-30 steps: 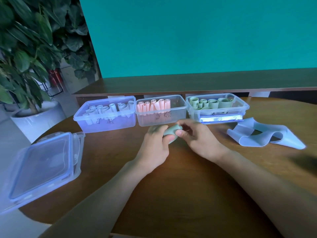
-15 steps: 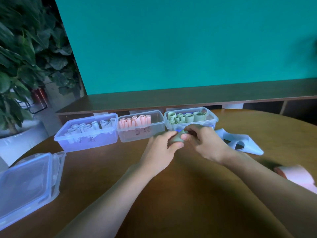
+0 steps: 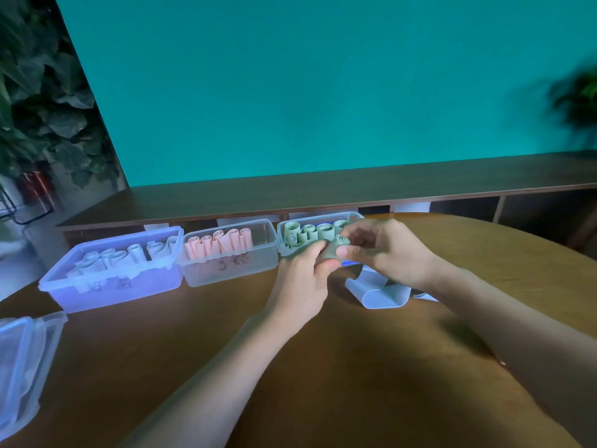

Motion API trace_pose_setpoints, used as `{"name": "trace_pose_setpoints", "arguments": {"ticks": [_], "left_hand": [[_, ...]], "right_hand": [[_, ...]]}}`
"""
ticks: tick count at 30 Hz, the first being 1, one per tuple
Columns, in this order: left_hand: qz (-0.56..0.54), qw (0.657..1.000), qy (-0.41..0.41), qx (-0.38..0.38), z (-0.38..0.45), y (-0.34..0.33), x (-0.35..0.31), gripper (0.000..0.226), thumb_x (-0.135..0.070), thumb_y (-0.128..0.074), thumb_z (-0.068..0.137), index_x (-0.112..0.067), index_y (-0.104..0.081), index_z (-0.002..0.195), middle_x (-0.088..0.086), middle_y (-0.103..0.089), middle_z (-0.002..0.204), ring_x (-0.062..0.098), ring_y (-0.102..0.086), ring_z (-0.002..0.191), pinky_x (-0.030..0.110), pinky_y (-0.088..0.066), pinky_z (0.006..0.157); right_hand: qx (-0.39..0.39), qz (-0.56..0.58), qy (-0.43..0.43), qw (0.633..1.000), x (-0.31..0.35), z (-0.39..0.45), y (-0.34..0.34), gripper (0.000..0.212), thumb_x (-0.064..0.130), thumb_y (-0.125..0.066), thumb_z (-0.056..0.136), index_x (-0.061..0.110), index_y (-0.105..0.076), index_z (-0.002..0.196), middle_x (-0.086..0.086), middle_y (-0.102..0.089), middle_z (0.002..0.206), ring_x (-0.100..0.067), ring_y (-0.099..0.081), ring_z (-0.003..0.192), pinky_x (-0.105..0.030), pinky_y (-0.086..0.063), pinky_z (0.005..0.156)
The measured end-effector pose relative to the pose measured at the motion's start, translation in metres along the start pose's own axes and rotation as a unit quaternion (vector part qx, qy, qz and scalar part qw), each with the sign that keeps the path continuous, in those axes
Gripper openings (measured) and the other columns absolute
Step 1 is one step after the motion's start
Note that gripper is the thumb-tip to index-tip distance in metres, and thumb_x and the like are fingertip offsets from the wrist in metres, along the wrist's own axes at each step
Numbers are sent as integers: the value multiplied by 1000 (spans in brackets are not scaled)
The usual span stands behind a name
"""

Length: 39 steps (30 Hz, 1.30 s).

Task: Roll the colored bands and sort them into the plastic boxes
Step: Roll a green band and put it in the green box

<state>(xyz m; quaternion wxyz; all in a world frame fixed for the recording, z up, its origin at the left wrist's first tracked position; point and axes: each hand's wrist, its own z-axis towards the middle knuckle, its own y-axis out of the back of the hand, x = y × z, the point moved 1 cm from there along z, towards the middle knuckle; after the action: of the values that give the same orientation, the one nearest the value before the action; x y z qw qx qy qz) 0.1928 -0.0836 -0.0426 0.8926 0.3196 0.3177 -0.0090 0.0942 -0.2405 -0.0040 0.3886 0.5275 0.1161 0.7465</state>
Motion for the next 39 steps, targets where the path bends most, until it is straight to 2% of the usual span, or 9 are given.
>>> {"name": "trace_pose_setpoints", "arguments": {"ticks": [2,5,8,12,18,21,26,33,39], "left_hand": [[-10,1000,14,-20,5,-7,6,29,-32,-65,96,-15,-69,119,-5,-71,99,15,-61,82,20,-44,70],[-50,996,22,-64,5,-14,20,46,-44,-59,96,-18,-63,134,-9,-69,120,6,-66,99,22,-51,86],[-42,988,-11,-147,0,-17,38,49,-42,-60,95,-12,-62,134,0,-70,124,13,-67,109,29,-56,91],[-17,978,-14,-206,1,-16,59,40,-37,-57,99,-10,-65,128,2,-68,122,17,-64,113,43,-59,89],[-14,977,-7,-213,2,-14,70,37,-38,-53,101,-12,-66,124,-1,-66,120,13,-61,114,41,-58,86],[-16,978,-1,-208,1,-16,70,34,-35,-56,100,-13,-66,125,-2,-66,121,12,-61,114,41,-58,86],[-30,979,6,-204,0,-17,71,33,-33,-58,99,-14,-65,125,-3,-65,122,12,-61,114,42,-59,84],[-36,980,26,-193,-1,-19,71,39,-41,-53,100,-17,-65,127,-5,-64,125,12,-61,116,41,-59,85],[-38,983,41,-177,-1,-19,73,43,-45,-50,100,-17,-63,130,-5,-63,128,12,-59,118,41,-59,87]], "right_hand": [[0,-26,3,1000,-2,11,4,17,32,-75,91,16,-71,91,-8,-70,84,-22,-60,75,-44,-51,79],[-28,-79,-11,996,-4,36,12,15,31,-76,90,16,-72,91,-1,-72,82,-13,-61,74,-31,-51,77],[-68,-147,-48,986,-20,68,22,17,32,-78,88,17,-74,95,4,-72,83,-13,-65,80,-17,-47,72],[-32,-224,-88,970,-45,102,18,22,30,-78,88,13,-76,102,-2,-74,93,-18,-66,91,-21,-45,79],[52,-230,-94,967,-54,126,-4,32,26,-82,84,14,-76,113,-2,-73,101,-11,-63,92,-18,-43,85],[79,-244,-85,963,-52,133,-10,34,25,-82,84,15,-75,116,2,-68,93,-13,-65,94,-17,-42,85],[94,-257,-53,960,-42,139,-5,30,23,-83,83,16,-76,112,5,-67,88,-8,-63,90,5,-34,67],[144,-279,-80,946,-49,136,-6,37,20,-83,83,16,-74,119,5,-68,89,-6,-62,88,-13,-38,82],[146,-267,-66,950,-49,141,-9,36,18,-84,82,17,-75,117,7,-69,87,-4,-62,85,7,-32,67]]}}
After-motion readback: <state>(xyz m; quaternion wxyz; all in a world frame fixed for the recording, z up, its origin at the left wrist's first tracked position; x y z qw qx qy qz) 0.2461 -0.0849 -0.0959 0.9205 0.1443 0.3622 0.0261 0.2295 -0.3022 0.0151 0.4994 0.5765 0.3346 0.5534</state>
